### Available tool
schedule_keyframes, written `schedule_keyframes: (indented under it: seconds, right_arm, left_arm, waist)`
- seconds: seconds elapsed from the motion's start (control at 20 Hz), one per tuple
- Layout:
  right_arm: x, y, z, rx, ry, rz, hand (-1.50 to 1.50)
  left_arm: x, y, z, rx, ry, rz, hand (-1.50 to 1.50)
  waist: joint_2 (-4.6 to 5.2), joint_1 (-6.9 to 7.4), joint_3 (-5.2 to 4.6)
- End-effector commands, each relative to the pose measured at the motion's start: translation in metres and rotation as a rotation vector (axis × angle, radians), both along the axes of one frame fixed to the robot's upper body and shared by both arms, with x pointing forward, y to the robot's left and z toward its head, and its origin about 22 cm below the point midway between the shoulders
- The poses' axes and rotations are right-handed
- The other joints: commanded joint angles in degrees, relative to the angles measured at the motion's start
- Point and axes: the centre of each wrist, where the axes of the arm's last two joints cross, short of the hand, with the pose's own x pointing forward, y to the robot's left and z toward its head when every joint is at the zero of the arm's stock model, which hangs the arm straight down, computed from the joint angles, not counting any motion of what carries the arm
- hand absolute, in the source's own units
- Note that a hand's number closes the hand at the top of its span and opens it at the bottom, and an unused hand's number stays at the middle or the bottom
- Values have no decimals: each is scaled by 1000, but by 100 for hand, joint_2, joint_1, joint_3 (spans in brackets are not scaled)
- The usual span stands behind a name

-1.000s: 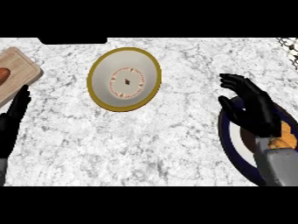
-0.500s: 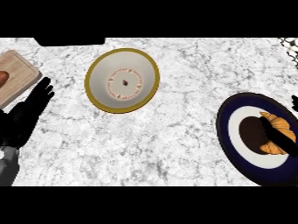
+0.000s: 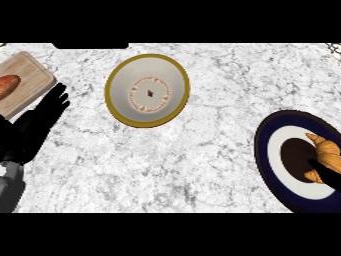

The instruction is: Pick the croissant from the plate and place it in the bowl

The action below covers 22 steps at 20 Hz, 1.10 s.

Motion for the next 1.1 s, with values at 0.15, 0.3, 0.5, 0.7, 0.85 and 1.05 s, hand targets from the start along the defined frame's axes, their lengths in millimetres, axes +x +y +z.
schedule_keyframes:
  seconds: [0.15, 0.3, 0.5, 0.7, 0.85, 1.05]
  right_arm:
    - [-5, 0, 64, -74, 344, -95, -150]
    - [5, 14, 85, -77, 488, -112, -150]
    - [22, 47, 118, -59, 582, -113, -150]
    - [45, 67, 128, -68, 703, -101, -150]
    - [64, 64, 137, -64, 807, -133, -150]
    - [68, 66, 116, -53, 879, -150, -150]
  left_arm:
    - [3, -6, 2, 1, 6, -6, 0]
    - [9, -5, 6, 4, 11, -21, 0]
    - [2, 1, 11, -9, -1, -30, 0]
    - [6, -10, 7, -14, -6, -21, 0]
    - [10, -13, 15, 1, 11, -34, 0]
    - [-5, -12, 15, 7, 5, -14, 0]
  waist:
    - [9, 41, -19]
    - [25, 79, -8]
    - [7, 173, 10]
    - [13, 148, 19]
    - [21, 186, 18]
    - [-2, 182, 24]
